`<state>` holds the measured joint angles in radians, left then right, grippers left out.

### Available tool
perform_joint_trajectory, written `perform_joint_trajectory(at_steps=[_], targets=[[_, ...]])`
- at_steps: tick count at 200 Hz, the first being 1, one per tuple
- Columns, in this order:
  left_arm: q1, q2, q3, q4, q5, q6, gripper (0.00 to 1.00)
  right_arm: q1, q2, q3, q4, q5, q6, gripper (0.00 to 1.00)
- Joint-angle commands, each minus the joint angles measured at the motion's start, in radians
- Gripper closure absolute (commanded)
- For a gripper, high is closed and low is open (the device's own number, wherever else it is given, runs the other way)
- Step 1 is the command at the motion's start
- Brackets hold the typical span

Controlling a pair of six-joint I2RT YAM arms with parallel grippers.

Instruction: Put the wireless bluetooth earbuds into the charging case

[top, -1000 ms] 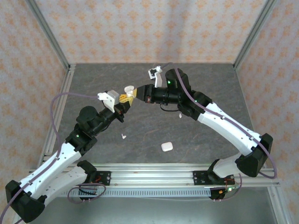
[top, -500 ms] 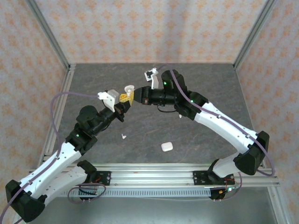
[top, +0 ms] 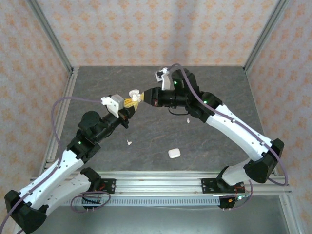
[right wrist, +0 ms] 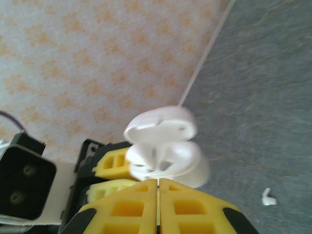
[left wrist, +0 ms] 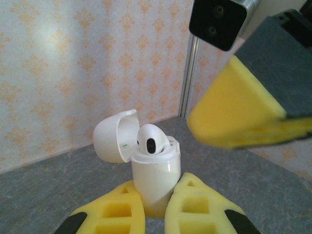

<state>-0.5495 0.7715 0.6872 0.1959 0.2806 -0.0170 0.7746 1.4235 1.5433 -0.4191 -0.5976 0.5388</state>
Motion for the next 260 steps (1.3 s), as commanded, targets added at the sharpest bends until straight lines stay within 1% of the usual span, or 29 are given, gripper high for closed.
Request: perform_joint_trajectory(at_steps=[1, 31, 51, 66, 95, 109, 121, 152, 177, 191, 218, 260], targets=[[0.000, -0.023, -0.007, -0.014, -0.010, 0.025, 1.00, -0.053, -0.024, 0.092, -0.168, 0.119, -0.074, 0.89], [0.000, -0.028, -0.033, -0.027, -0.012, 0.026, 1.00, -0.134, 0.099, 0.211, -0.397, 0.249, -0.137, 0.89], [0.000, -0.030, -0.044, -0.040, -0.015, 0.033, 1.00, -0.158, 0.220, 0.302, -0.516, 0.335, -0.197, 0.83], [0.000, -0.032, -0.052, -0.051, -0.020, 0.038, 1.00, -0.178, 0.324, 0.372, -0.582, 0.377, -0.205, 0.80], [0.000, -0.031, -0.071, -0.060, -0.033, 0.043, 1.00, -0.208, 0.520, 0.482, -0.621, 0.388, -0.178, 0.73], [-0.001, -0.032, -0.081, -0.061, -0.039, 0.046, 1.00, -0.219, 0.604, 0.531, -0.620, 0.394, -0.162, 0.64], [0.000, -0.031, -0.088, -0.063, -0.048, 0.048, 1.00, -0.222, 0.681, 0.582, -0.620, 0.411, -0.153, 0.60], [0.000, -0.024, -0.105, -0.051, -0.074, 0.054, 1.00, -0.225, 0.908, 0.811, -0.715, 0.505, -0.147, 0.54], [0.001, -0.019, -0.109, -0.043, -0.088, 0.054, 1.00, -0.237, 1.074, 0.998, -0.783, 0.528, -0.116, 0.49], [0.000, -0.018, -0.109, -0.047, -0.091, 0.057, 1.00, -0.245, 1.120, 1.038, -0.782, 0.537, -0.082, 0.46], [0.001, -0.015, -0.115, -0.050, -0.094, 0.061, 1.00, -0.257, 1.146, 1.022, -0.710, 0.588, -0.039, 0.45], [0.001, -0.015, -0.120, -0.055, -0.091, 0.056, 1.00, -0.271, 1.191, 1.024, -0.634, 0.620, -0.023, 0.49]])
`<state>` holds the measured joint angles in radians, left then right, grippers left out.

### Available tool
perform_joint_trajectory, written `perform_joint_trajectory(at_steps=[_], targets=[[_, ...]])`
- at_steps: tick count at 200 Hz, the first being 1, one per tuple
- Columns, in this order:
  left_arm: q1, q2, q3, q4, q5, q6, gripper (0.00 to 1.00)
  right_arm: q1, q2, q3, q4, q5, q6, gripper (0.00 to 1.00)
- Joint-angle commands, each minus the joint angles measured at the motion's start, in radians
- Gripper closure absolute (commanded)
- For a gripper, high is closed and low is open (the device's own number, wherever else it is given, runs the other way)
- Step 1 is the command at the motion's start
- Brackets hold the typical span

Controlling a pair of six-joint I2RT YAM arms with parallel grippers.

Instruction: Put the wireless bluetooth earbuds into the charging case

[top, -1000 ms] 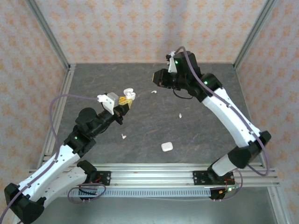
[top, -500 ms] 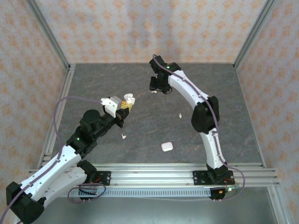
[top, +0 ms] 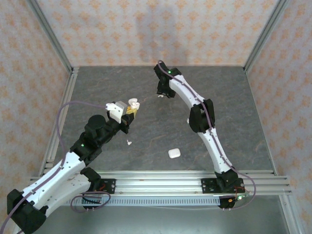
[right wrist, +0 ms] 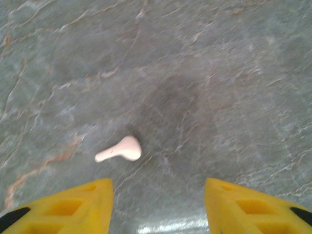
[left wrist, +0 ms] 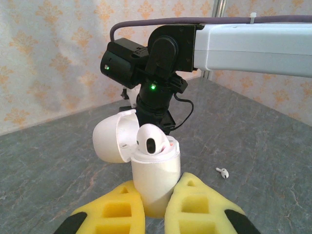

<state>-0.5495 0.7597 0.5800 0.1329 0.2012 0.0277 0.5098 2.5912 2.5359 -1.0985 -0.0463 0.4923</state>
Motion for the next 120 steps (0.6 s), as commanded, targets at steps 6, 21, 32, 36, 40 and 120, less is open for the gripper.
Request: perform_joint_trajectory(at_steps=[6, 21, 32, 36, 40, 120], targets=[[0.000, -0.005, -0.014, 0.006, -0.014, 0.011, 1.00, -0.007, 0.030, 0.032, 0.058, 0.071, 0.019, 0.49], [0.002, -0.014, -0.019, 0.002, -0.018, 0.011, 1.00, -0.006, 0.038, 0.034, 0.086, 0.078, 0.012, 0.49], [0.001, -0.018, -0.021, -0.001, -0.021, 0.012, 1.00, -0.006, 0.043, 0.035, 0.106, 0.082, 0.008, 0.49], [0.001, -0.019, -0.023, -0.002, -0.022, 0.011, 1.00, -0.006, 0.044, 0.035, 0.112, 0.082, 0.008, 0.49], [0.001, -0.021, -0.024, -0.003, -0.022, 0.011, 1.00, -0.007, 0.047, 0.035, 0.120, 0.081, 0.005, 0.50], [0.001, -0.047, -0.020, -0.030, -0.025, 0.005, 1.00, -0.005, 0.094, 0.052, 0.124, 0.022, -0.033, 0.50]])
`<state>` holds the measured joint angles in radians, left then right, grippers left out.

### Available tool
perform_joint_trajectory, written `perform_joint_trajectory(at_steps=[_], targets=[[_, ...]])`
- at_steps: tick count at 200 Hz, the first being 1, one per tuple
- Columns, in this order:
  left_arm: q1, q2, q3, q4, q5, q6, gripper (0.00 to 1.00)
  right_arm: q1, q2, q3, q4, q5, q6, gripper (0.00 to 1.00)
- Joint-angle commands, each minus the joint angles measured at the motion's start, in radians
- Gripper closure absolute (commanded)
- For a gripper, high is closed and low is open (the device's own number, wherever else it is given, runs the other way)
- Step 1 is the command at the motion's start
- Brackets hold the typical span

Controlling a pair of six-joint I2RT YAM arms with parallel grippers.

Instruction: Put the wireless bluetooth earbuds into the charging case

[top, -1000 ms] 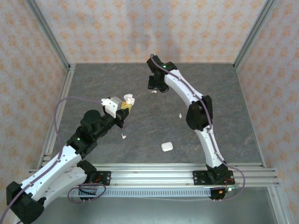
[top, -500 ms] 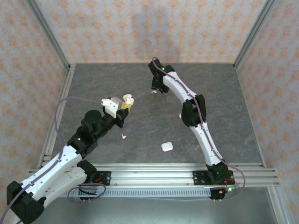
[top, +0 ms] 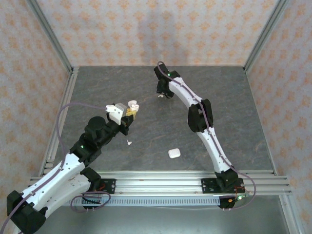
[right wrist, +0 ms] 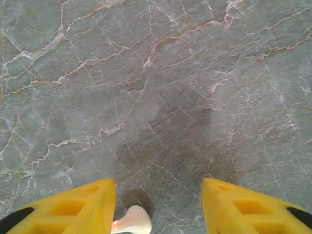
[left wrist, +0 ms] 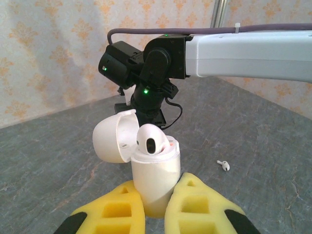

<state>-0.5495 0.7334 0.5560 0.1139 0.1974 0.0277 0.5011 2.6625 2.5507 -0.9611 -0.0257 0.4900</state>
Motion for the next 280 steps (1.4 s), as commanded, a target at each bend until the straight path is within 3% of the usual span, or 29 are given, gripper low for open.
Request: perform_joint_trajectory(at_steps=[1, 80, 137, 178, 207, 242, 280], targets=[[0.000, -0.022, 0.004, -0.011, -0.021, 0.005, 1.00, 0.004, 0.024, 0.037, -0.014, 0.000, -0.032, 0.50], [-0.001, -0.053, 0.007, -0.024, -0.015, -0.018, 1.00, 0.013, 0.008, -0.003, -0.123, -0.075, -0.121, 0.55], [0.000, -0.105, 0.001, -0.058, -0.026, -0.025, 1.00, 0.030, -0.119, -0.189, -0.111, -0.089, -0.184, 0.63], [0.000, -0.133, -0.001, -0.072, -0.025, -0.029, 1.00, 0.045, -0.250, -0.403, -0.048, -0.112, -0.223, 0.78], [0.001, -0.141, 0.000, -0.080, -0.028, -0.028, 1.00, 0.054, -0.320, -0.469, -0.036, -0.130, -0.229, 0.78], [0.001, -0.131, 0.002, -0.069, -0.024, -0.031, 1.00, 0.052, -0.325, -0.406, -0.059, -0.094, -0.230, 0.72], [0.000, -0.110, 0.011, -0.062, -0.017, -0.030, 1.00, 0.035, -0.188, -0.160, -0.185, -0.041, -0.212, 0.64]])
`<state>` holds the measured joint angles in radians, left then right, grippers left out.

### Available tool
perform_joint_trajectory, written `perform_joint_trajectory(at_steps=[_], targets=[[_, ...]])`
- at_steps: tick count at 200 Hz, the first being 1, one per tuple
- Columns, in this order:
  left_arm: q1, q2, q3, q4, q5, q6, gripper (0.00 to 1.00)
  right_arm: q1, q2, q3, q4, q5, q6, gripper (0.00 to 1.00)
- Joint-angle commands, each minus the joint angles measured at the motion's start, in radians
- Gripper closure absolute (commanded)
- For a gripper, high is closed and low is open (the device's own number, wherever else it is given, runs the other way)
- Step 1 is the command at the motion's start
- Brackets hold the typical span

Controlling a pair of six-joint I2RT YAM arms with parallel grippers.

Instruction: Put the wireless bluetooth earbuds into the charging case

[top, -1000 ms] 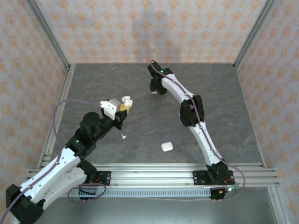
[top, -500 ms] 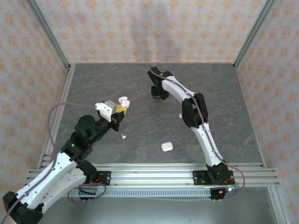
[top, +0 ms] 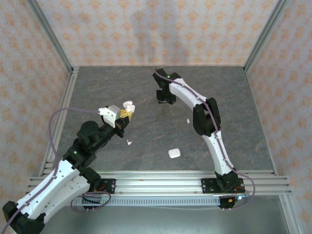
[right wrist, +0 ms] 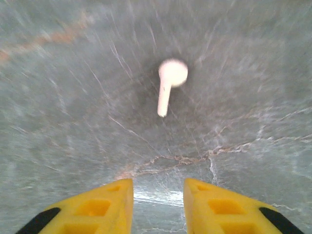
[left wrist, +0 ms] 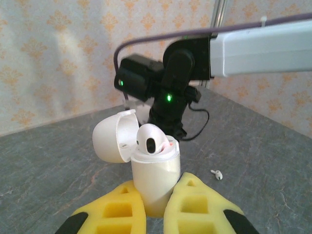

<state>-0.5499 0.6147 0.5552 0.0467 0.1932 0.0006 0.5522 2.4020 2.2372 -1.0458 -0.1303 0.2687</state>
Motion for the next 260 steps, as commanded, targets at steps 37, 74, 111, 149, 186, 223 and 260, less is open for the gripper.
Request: perform_joint_trajectory(at_steps=[37, 74, 111, 149, 186, 223, 260], targets=[[-0.001, 0.022, 0.012, 0.012, -0.014, -0.004, 1.00, -0.035, 0.183, 0.310, -0.132, 0.071, 0.033, 0.61], [0.001, 0.030, 0.012, 0.015, -0.013, -0.002, 1.00, -0.051, 0.205, 0.307, -0.076, 0.066, 0.059, 0.61], [0.001, 0.030, 0.008, 0.016, -0.012, -0.006, 1.00, -0.054, 0.231, 0.308, -0.015, 0.052, 0.046, 0.61], [0.001, 0.017, 0.003, 0.008, -0.017, -0.005, 1.00, -0.052, 0.256, 0.308, 0.001, 0.025, 0.036, 0.62], [0.002, 0.011, 0.003, 0.004, -0.018, -0.008, 1.00, -0.053, 0.271, 0.299, -0.003, 0.017, 0.030, 0.65], [0.001, 0.008, 0.007, -0.005, -0.017, -0.008, 1.00, -0.054, 0.273, 0.297, -0.008, -0.002, 0.009, 0.74], [0.001, 0.000, 0.008, -0.013, -0.017, -0.008, 1.00, -0.055, 0.249, 0.296, -0.055, -0.020, -0.012, 0.84]])
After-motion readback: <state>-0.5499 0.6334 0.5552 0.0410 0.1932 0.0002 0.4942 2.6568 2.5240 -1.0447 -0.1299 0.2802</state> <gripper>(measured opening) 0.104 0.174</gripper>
